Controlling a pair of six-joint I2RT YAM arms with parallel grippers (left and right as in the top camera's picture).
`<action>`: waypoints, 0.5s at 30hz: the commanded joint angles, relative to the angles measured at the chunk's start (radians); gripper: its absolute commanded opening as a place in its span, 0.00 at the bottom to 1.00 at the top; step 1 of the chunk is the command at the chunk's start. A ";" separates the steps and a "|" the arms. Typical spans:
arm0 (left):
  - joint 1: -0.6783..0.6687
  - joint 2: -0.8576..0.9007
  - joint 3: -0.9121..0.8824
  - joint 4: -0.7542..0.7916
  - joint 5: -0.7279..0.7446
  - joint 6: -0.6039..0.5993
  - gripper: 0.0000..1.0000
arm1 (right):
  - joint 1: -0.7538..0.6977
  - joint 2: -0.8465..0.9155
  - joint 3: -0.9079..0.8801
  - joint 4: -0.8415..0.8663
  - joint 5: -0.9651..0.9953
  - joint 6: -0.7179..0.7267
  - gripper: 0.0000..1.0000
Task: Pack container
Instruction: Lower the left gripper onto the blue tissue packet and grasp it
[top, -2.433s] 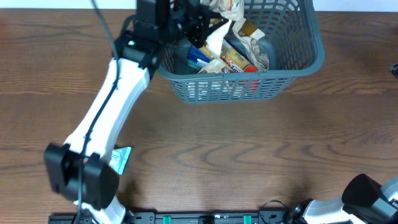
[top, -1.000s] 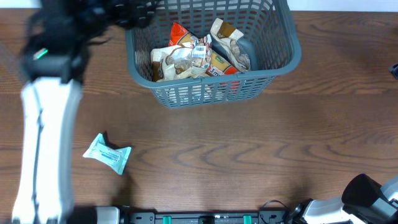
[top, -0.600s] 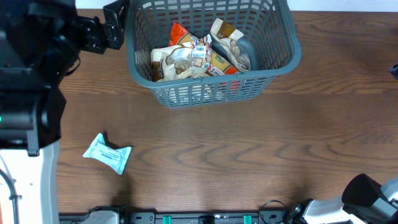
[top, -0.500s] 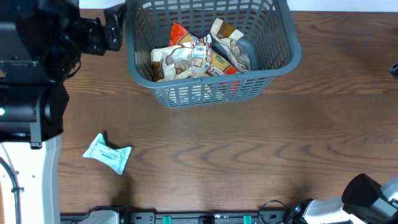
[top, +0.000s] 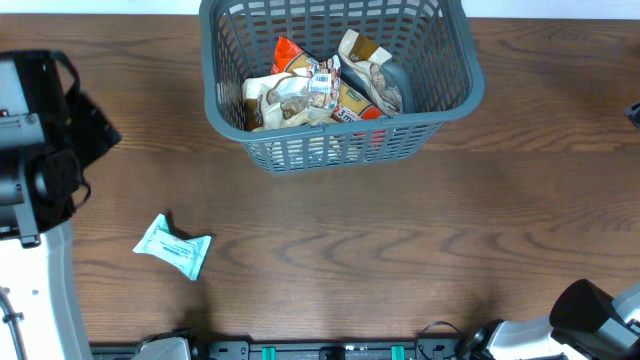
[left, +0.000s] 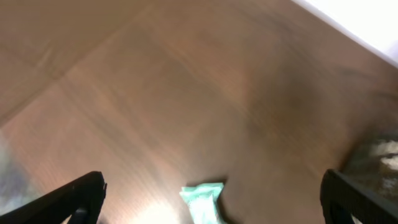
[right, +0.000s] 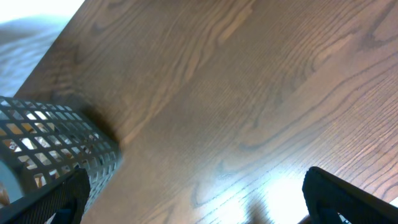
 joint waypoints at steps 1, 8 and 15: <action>0.030 -0.013 0.002 -0.105 -0.047 -0.194 0.99 | -0.009 -0.003 0.013 -0.003 -0.004 -0.013 0.99; 0.033 -0.031 -0.026 -0.278 0.105 -0.100 0.99 | -0.009 -0.003 0.013 -0.003 -0.004 -0.013 0.99; 0.034 -0.061 -0.140 -0.278 0.048 -0.247 0.99 | -0.009 -0.003 0.013 -0.003 -0.004 -0.013 0.99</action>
